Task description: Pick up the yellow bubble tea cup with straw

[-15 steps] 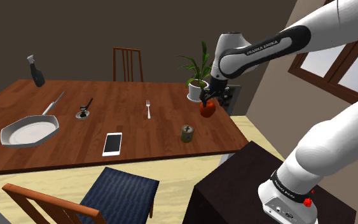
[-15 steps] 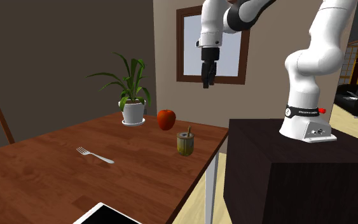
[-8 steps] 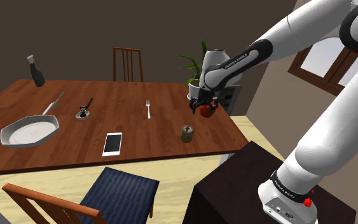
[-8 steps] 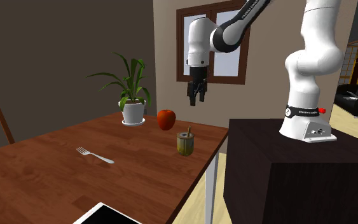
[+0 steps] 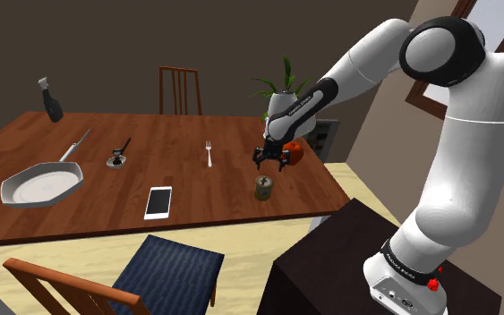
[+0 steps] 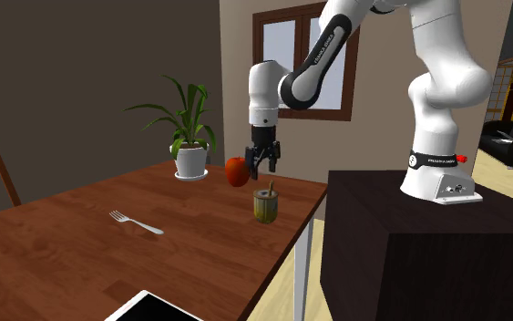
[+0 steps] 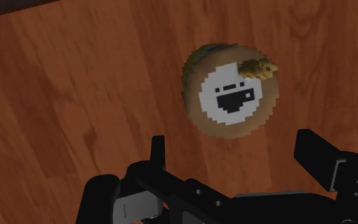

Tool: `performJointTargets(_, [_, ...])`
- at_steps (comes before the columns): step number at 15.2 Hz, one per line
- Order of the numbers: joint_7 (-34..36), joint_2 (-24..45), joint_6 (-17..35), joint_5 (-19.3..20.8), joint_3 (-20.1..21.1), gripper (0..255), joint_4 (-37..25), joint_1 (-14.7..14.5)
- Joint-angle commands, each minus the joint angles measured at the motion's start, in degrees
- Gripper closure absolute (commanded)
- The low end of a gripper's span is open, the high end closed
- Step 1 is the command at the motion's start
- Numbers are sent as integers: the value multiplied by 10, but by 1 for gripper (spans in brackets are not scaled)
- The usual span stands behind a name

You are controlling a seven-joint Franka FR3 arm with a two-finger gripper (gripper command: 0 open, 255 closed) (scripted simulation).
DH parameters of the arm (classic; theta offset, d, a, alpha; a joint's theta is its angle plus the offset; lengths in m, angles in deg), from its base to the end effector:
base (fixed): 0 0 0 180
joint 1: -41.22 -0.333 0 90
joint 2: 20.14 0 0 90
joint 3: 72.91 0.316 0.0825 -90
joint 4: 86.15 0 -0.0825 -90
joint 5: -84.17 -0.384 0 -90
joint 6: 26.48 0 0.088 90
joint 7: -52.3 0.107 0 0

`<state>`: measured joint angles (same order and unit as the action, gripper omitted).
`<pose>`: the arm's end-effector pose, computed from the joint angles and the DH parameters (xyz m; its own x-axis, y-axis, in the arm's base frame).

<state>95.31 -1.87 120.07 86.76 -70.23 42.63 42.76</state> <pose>0.5425 0.0118 0.2223 0.7679 -0.6406 0.0007 -0.6405 -0.7678 0.0129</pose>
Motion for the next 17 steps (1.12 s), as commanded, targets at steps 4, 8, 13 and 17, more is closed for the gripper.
performJointTargets(4, [27, 76, 34, -4, -5, 0, -41, -6])
performJointTargets(8, [29, 104, 58, -2, -7, 0, -46, -7])
performJointTargets(13, [29, 116, 66, -1, -8, 255, -50, -7])
performJointTargets(17, [28, 115, 66, -1, -8, 255, -48, -7])
